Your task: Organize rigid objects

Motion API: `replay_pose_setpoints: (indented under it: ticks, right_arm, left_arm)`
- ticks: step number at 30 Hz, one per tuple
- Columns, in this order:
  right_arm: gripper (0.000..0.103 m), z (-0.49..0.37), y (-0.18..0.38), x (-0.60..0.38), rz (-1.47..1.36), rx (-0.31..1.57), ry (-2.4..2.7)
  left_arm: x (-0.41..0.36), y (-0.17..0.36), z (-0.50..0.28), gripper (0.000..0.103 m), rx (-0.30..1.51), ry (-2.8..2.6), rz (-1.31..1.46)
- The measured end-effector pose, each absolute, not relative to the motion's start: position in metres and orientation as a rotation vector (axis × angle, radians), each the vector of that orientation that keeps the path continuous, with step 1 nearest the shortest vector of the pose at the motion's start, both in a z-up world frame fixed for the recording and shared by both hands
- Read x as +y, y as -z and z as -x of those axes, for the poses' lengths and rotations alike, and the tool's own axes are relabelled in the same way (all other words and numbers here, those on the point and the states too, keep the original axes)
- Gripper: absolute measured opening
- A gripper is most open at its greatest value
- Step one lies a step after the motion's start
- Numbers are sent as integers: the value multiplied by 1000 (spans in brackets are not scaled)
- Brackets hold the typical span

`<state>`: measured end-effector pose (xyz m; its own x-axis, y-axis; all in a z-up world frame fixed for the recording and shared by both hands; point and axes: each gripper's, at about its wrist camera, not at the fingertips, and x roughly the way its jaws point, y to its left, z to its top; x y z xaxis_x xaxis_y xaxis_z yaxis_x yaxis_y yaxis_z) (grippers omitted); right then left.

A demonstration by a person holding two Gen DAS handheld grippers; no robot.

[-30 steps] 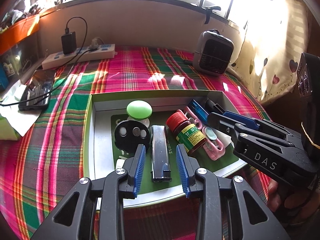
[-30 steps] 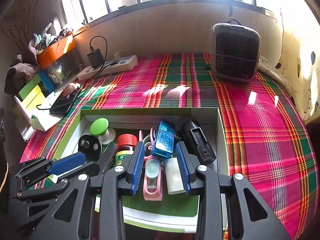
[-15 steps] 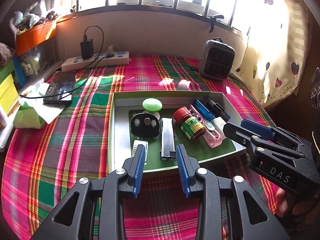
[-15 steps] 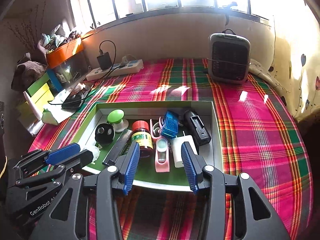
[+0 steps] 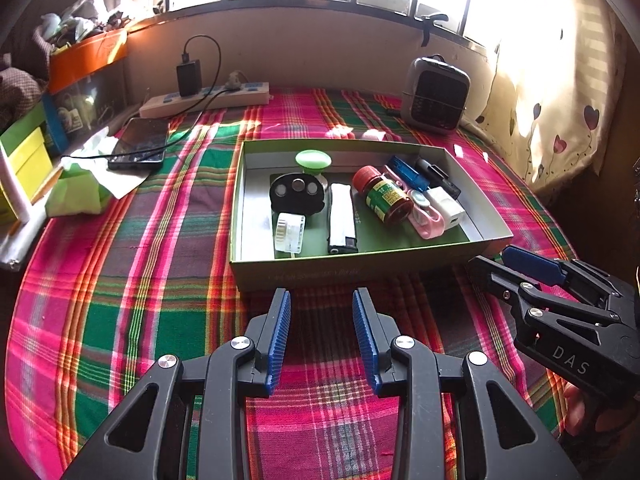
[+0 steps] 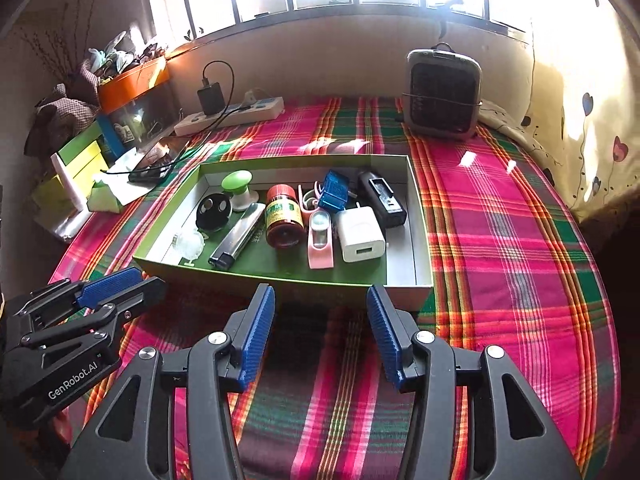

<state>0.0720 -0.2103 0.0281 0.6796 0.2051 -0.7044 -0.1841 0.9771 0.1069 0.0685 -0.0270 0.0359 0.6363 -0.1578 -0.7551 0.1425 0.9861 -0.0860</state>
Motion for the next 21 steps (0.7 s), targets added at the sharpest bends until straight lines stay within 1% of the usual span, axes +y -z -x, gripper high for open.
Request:
replay_pose_setpoints:
  ticks: [14,21]
  right_arm:
    - [50,-54,0,-206,10,869,-192]
    - [50,-51,6,-207,19,885,-172]
  left_arm:
    - [-28,-10,-50,31,926,153,25]
    - [-28,-9,-46,33,904,145,29]
